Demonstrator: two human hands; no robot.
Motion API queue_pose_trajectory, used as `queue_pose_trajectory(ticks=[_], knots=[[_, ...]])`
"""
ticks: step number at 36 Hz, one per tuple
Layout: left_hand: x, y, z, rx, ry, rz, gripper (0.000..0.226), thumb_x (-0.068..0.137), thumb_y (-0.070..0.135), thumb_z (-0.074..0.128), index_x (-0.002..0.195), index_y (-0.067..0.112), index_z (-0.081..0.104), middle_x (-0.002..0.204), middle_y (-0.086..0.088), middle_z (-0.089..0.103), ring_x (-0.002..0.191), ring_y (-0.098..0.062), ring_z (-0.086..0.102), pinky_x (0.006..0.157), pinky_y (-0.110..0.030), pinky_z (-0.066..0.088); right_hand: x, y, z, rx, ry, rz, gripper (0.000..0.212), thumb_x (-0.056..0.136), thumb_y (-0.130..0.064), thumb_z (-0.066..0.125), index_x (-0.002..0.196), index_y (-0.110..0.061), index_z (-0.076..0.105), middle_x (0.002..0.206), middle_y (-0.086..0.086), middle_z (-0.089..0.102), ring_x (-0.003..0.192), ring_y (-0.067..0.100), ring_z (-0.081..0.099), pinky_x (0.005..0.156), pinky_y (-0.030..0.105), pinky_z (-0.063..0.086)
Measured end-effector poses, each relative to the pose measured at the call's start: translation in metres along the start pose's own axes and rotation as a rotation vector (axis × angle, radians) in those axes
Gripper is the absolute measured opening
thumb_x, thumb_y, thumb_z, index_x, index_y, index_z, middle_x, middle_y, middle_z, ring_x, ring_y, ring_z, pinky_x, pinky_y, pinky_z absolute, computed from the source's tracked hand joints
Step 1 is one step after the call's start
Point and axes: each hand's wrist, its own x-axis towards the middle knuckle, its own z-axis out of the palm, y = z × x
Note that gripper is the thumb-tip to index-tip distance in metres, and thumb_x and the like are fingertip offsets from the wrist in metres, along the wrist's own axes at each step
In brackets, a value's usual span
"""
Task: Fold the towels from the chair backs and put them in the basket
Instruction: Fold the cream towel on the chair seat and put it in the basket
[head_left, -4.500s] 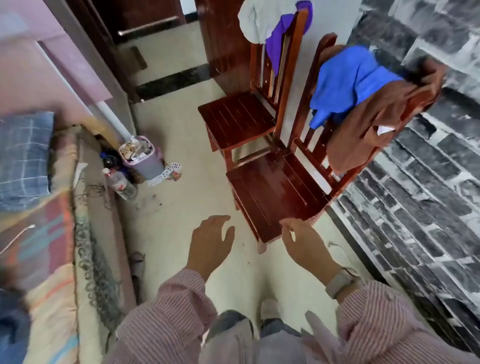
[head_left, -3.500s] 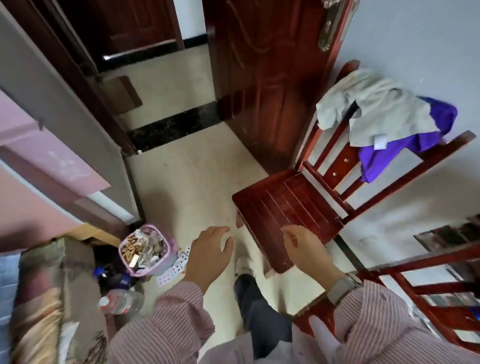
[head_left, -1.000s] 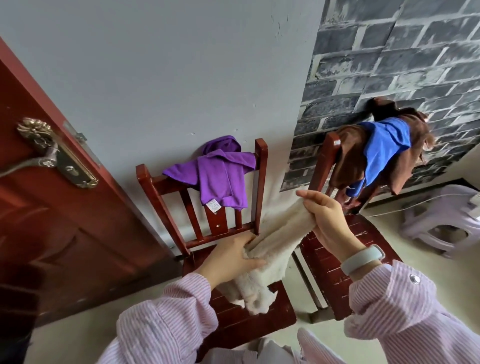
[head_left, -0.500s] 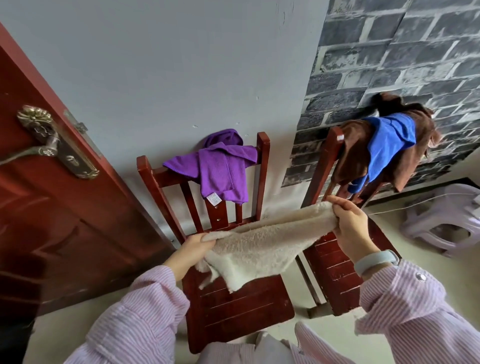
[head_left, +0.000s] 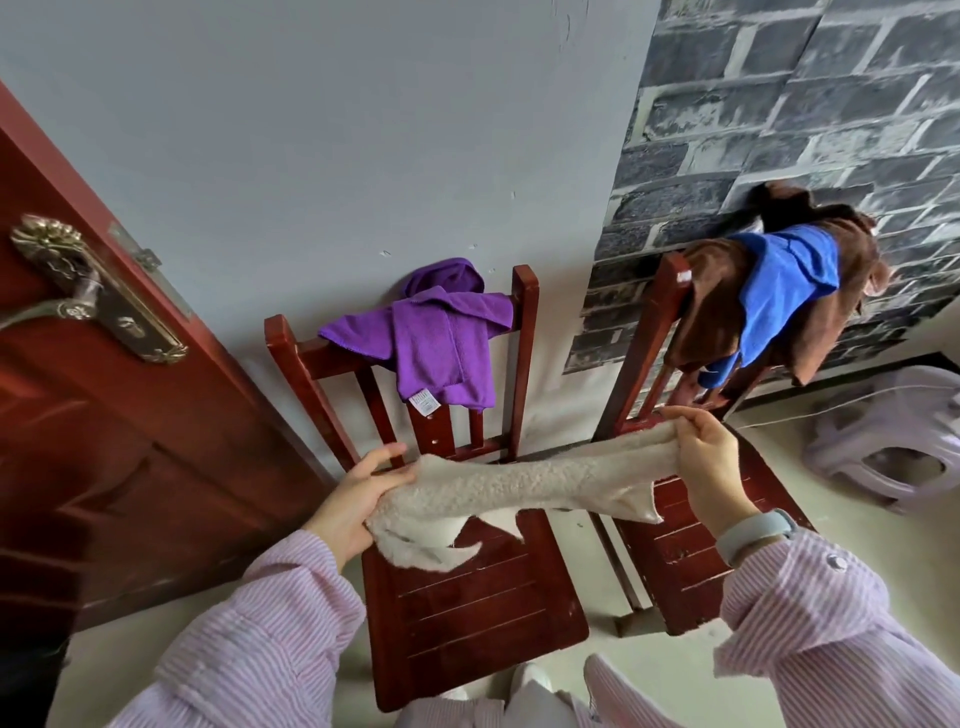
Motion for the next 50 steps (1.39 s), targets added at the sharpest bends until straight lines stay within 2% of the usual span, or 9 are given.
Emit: queue_pose_trajectory(ticks=[3,7,10,14,22,30,37,47,50], knots=[[-0.006,-0.001,-0.002,0.067,-0.101,0.067,0.043,0.086,-0.009,0.049,0.115,0.021,0.057,0.103,-0.01,0.069,0.094,-0.026,0.066,0.068,-0.029,0.058,0.0,0.006,0.0,-0.065,0.028,-0.018,0.026,0.093,-0.004,0.038,0.1,-0.01,0.062,0.083,-0.004,0.057,0.086,0.015,0.053,0.077,0.03,0.043],[-0.003,-0.007,-0.001,0.197,-0.108,0.074,0.047,0.085,-0.013,0.046,0.119,0.017,0.055,0.081,-0.008,0.061,0.068,-0.015,0.06,0.054,-0.021,0.05,-0.005,0.009,0.004,-0.071,-0.01,0.008,0.025,0.093,-0.005,0.04,0.101,-0.013,0.062,0.09,-0.006,0.057,0.095,0.014,0.052,0.086,0.029,0.043],[0.004,-0.017,0.0,0.458,-0.022,0.087,0.056,0.082,-0.013,0.051,0.128,0.02,0.049,0.099,-0.007,0.058,0.072,-0.014,0.058,0.052,-0.019,0.045,-0.009,0.009,0.006,-0.066,-0.065,-0.002,0.025,0.09,-0.006,0.044,0.106,-0.016,0.062,0.088,-0.008,0.058,0.081,0.006,0.052,0.075,0.023,0.045],[0.016,-0.029,-0.004,0.479,-0.011,-0.075,0.067,0.078,-0.019,0.05,0.136,0.012,0.039,0.133,-0.016,0.045,0.109,-0.024,0.053,0.085,-0.031,0.05,-0.013,0.007,0.006,-0.063,-0.148,-0.05,0.024,0.089,-0.006,0.048,0.107,-0.018,0.061,0.092,-0.008,0.059,0.083,0.003,0.054,0.072,0.017,0.044],[0.009,-0.046,-0.009,0.317,-0.258,-0.406,0.032,0.054,-0.003,0.059,0.079,0.011,0.045,0.08,-0.009,0.044,0.072,-0.019,0.048,0.069,-0.031,0.038,-0.02,0.008,0.002,-0.102,-0.216,-0.16,0.018,0.091,-0.009,0.051,0.102,-0.019,0.061,0.094,-0.011,0.06,0.09,-0.004,0.052,0.073,0.013,0.04],[-0.003,-0.038,0.016,0.246,0.059,0.098,0.02,0.088,0.013,0.052,0.098,0.014,0.069,0.111,-0.006,0.064,0.109,-0.022,0.056,0.101,-0.039,0.04,-0.018,0.018,-0.001,-0.132,-0.129,-0.188,0.02,0.091,-0.005,0.048,0.103,-0.014,0.061,0.091,-0.014,0.059,0.087,-0.003,0.054,0.075,0.014,0.042],[-0.009,-0.038,0.02,0.366,0.123,0.287,0.02,0.087,0.007,0.058,0.1,0.021,0.066,0.105,-0.001,0.065,0.102,-0.015,0.06,0.09,-0.027,0.046,-0.016,0.02,0.001,-0.168,-0.064,-0.207,0.021,0.091,-0.005,0.047,0.104,-0.011,0.062,0.095,-0.004,0.061,0.09,0.009,0.055,0.084,0.025,0.042],[-0.011,-0.034,0.012,0.285,0.011,0.081,0.032,0.08,-0.015,0.051,0.102,0.007,0.055,0.097,-0.012,0.052,0.081,-0.02,0.059,0.055,-0.022,0.049,-0.012,0.031,-0.004,-0.349,0.002,-0.144,0.021,0.09,-0.011,0.052,0.107,-0.009,0.065,0.093,0.0,0.06,0.095,0.015,0.054,0.086,0.028,0.041],[-0.01,-0.033,0.007,0.21,0.008,-0.037,0.029,0.079,-0.003,0.064,0.106,0.008,0.057,0.106,-0.015,0.059,0.086,-0.024,0.064,0.063,-0.03,0.054,-0.011,0.034,-0.003,-0.358,0.001,-0.12,0.021,0.089,-0.01,0.054,0.104,-0.01,0.069,0.095,0.004,0.066,0.096,0.016,0.056,0.095,0.034,0.045]])
